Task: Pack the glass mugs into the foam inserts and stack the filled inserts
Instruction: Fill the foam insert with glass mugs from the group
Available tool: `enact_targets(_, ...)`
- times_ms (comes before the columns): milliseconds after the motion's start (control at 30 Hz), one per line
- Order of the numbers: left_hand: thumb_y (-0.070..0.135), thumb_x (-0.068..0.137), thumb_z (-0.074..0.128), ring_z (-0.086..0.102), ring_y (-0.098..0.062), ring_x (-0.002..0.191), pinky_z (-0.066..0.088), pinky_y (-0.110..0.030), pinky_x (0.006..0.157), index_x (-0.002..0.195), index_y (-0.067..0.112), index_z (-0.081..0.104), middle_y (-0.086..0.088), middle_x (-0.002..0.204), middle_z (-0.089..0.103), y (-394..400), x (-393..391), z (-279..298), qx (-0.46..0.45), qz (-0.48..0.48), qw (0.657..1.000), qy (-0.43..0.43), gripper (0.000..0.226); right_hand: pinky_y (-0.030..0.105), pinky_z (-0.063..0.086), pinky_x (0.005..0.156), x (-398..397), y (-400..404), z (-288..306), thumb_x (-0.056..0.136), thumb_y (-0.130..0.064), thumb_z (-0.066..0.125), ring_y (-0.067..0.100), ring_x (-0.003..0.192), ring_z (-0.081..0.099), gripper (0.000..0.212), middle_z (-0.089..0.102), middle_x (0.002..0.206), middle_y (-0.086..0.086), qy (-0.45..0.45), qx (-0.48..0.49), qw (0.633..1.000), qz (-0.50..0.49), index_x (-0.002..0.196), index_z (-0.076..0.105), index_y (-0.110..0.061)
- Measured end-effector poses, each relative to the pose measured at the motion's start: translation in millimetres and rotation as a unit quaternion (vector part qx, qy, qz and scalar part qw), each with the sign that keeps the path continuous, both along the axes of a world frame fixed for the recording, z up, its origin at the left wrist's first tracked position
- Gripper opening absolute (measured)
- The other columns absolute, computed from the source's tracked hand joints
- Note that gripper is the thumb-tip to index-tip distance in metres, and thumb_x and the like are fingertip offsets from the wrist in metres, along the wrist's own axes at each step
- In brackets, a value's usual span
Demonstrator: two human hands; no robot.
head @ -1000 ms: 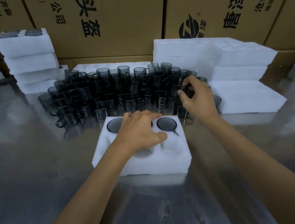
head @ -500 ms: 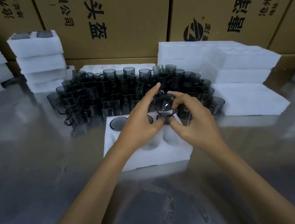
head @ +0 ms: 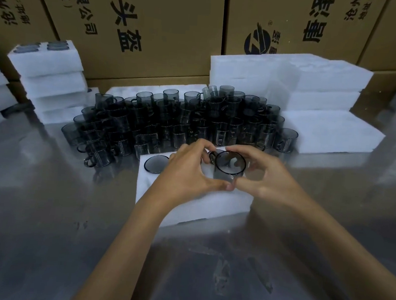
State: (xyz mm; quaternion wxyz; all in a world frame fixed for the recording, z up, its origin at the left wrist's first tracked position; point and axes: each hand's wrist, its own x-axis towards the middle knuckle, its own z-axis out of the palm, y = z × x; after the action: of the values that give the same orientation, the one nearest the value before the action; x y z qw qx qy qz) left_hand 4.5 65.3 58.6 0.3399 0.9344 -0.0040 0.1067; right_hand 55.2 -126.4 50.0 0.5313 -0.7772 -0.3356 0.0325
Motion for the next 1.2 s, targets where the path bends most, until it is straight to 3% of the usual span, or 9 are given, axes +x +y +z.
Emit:
enact_targets(200,0.066,0.051,0.082,0.042,-0.003,0.109,0.041,-0.021,0.09,0.113,0.032,0.054,0.02,0.105,0.052,1,-6,-8,0.002,-0.008,1.0,-0.001,0.077,0.006,0.039,0.08,-6,2,1,0.065,-0.021,0.076,-0.002,0.098,0.058,0.053,0.069,0.108,-0.016,0.011,-0.018,1.0,-0.006,0.114,0.065,-0.039)
enact_targets(433,0.058,0.059,0.086,0.043,0.01,0.115,0.037,-0.012,0.088,0.115,0.037,0.059,0.024,0.115,0.053,11,-9,-10,-0.063,-0.035,0.996,0.044,0.066,0.007,0.037,0.081,-11,2,-9,0.072,-0.019,0.082,0.004,0.102,0.056,0.046,0.066,0.109,-0.012,0.05,-0.002,0.999,-0.005,0.109,0.061,-0.036)
enact_targets(533,0.059,0.058,0.08,0.05,0.01,0.118,0.038,-0.016,0.096,0.117,0.043,0.064,0.023,0.125,0.058,20,-10,-5,-0.124,-0.053,0.989,0.068,0.063,0.021,0.043,0.091,-13,-1,-7,0.069,-0.035,0.082,0.008,0.105,0.06,0.047,0.067,0.11,-0.012,0.061,0.021,0.998,0.009,0.111,0.061,-0.031)
enact_targets(667,0.063,0.059,0.072,0.052,0.005,0.122,0.041,-0.03,0.107,0.115,0.043,0.068,0.023,0.124,0.063,18,-11,-4,-0.146,-0.058,0.985,0.068,0.06,0.043,0.042,0.101,-12,-2,-11,0.072,-0.018,0.085,0.023,0.109,0.058,0.046,0.068,0.112,-0.005,0.068,0.029,0.997,-0.006,0.11,0.062,-0.027)
enact_targets(833,0.049,0.08,0.075,0.059,0.001,0.115,0.044,-0.038,0.108,0.109,0.038,0.073,0.018,0.113,0.07,16,-11,-4,-0.177,-0.055,0.981,0.064,0.031,0.019,0.041,0.085,-15,-4,-15,0.07,-0.028,0.081,0.017,0.105,0.058,0.042,0.067,0.109,-0.008,0.072,0.023,0.997,0.001,0.107,0.062,-0.032)
enact_targets(900,0.04,0.086,0.075,0.06,0.002,0.112,0.044,-0.037,0.108,0.109,0.034,0.073,0.015,0.111,0.071,15,-10,-5,-0.178,-0.053,0.981,0.058,0.024,0.022,0.041,0.086,-13,-2,-16,0.077,-0.031,0.077,0.011,0.099,0.057,0.028,0.067,0.103,-0.005,0.092,0.061,0.994,-0.006,0.104,0.067,-0.031)
enact_targets(967,0.041,0.084,0.075,0.06,0.001,0.111,0.044,-0.033,0.107,0.108,0.032,0.073,0.012,0.113,0.069,15,-10,-5,-0.18,-0.053,0.981,0.055,0.026,0.026,0.037,0.1,-10,0,-19,0.091,-0.026,0.07,0.012,0.113,0.052,0.014,0.064,0.109,-0.006,0.074,0.075,0.993,-0.054,0.104,0.073,-0.029)
enact_targets(1067,0.054,0.073,0.072,0.055,0.008,0.115,0.039,-0.018,0.103,0.107,0.03,0.074,0.017,0.12,0.063,15,-11,-7,-0.166,-0.065,0.983,0.043,0.042,0.033,0.026,0.118,-9,-1,-26,0.098,-0.018,0.061,0.015,0.135,0.041,0.02,0.056,0.131,-0.008,0.091,0.076,0.991,-0.054,0.11,0.074,-0.025)
enact_targets(1200,0.06,0.064,0.072,0.043,0.013,0.125,0.03,-0.006,0.094,0.105,0.036,0.072,0.025,0.134,0.052,16,-9,-11,-0.137,-0.062,0.988,0.045,0.048,0.043,0.023,0.122,-11,-7,-30,0.096,-0.025,0.062,0.004,0.143,0.032,0.022,0.041,0.148,-0.019,0.153,0.081,0.985,-0.019,0.113,0.073,-0.033)
